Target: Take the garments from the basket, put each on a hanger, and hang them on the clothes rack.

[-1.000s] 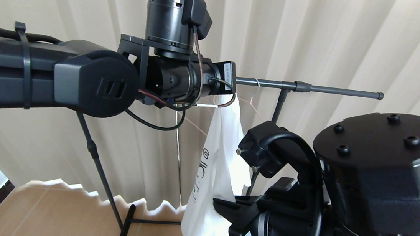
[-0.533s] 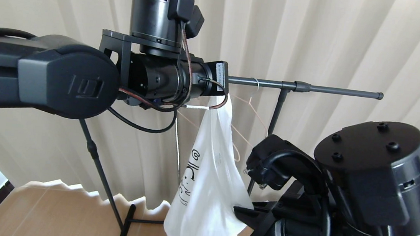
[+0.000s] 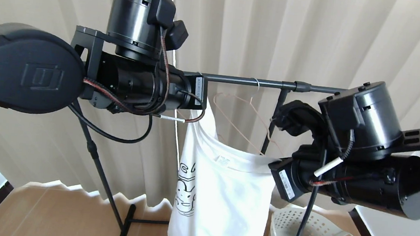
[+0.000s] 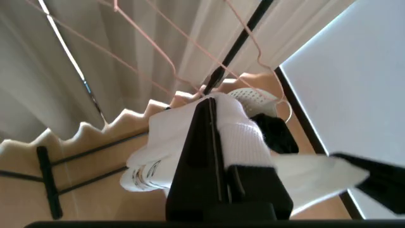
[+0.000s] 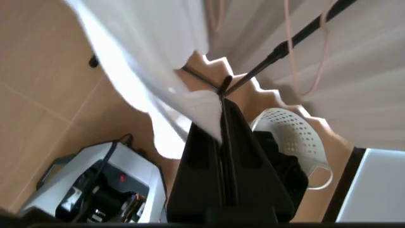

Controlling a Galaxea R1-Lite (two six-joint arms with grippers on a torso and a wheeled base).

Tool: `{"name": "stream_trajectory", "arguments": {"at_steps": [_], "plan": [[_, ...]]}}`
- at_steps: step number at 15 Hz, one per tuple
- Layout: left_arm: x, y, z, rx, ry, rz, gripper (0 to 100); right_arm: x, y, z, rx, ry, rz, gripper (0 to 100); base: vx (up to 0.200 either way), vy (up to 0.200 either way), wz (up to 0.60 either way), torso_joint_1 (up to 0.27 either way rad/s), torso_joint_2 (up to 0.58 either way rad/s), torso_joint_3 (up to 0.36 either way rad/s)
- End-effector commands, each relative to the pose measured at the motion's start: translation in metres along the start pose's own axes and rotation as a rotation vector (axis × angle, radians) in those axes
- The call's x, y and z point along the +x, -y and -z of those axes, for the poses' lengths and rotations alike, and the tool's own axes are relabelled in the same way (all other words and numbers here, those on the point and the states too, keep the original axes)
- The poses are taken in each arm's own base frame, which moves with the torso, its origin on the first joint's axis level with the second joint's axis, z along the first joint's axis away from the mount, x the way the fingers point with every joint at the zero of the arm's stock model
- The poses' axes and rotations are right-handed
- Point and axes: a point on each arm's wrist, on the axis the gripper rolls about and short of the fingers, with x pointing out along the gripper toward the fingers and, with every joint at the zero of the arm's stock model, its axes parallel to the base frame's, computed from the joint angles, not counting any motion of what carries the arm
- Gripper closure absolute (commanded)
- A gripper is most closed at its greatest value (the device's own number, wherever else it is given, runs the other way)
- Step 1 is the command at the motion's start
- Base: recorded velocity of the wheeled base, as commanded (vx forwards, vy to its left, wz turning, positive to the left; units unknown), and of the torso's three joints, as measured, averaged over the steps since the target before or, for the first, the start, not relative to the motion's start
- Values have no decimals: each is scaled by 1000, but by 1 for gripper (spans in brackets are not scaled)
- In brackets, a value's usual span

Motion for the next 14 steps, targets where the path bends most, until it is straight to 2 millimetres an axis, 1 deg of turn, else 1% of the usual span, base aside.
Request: {"name": "stream_trajectory", "arguments": {"at_steps": [1,2,3,5,7,8,9,10,11,12,13,14], "plan": [[-17,-3,-2,1,-14,-15,100,16,10,-10,37,-3,39,100,0,0,0,0,0,0],[-19,-5,5,9,-62,-40,100,21,15,-15,69,1,52,100,0,0,0,0,0,0],[-18,-7,19,25,-126,-73,100,23,16,-25,136,27,55,100,0,0,0,0,0,0],[-12,-7,49,54,-229,-87,100,37,11,-49,288,80,50,100,0,0,0,0,0,0],[-10,-2,76,85,-316,-80,100,49,8,-64,386,113,44,100,0,0,0,0,0,0],[-10,4,92,103,-364,-67,100,54,7,-69,421,123,49,100,0,0,0,0,0,0],[-12,17,110,114,-418,-35,100,59,5,-76,481,147,47,100,0,0,0,0,0,0],[-12,27,117,104,-432,-12,100,62,4,-80,517,173,37,100,0,0,0,0,0,0],[-11,30,119,98,-436,-6,100,63,4,-80,523,179,35,100,0,0,0,0,0,0],[-1,47,127,58,-425,25,100,64,3,-84,554,219,20,100,0,0,0,0,0,0],[4,61,131,27,-396,63,100,64,2,-86,567,240,10,100,0,0,0,0,0,0],[3,68,131,26,-380,90,100,64,1,-85,570,239,8,100,0,0,0,0,0,0]]}}
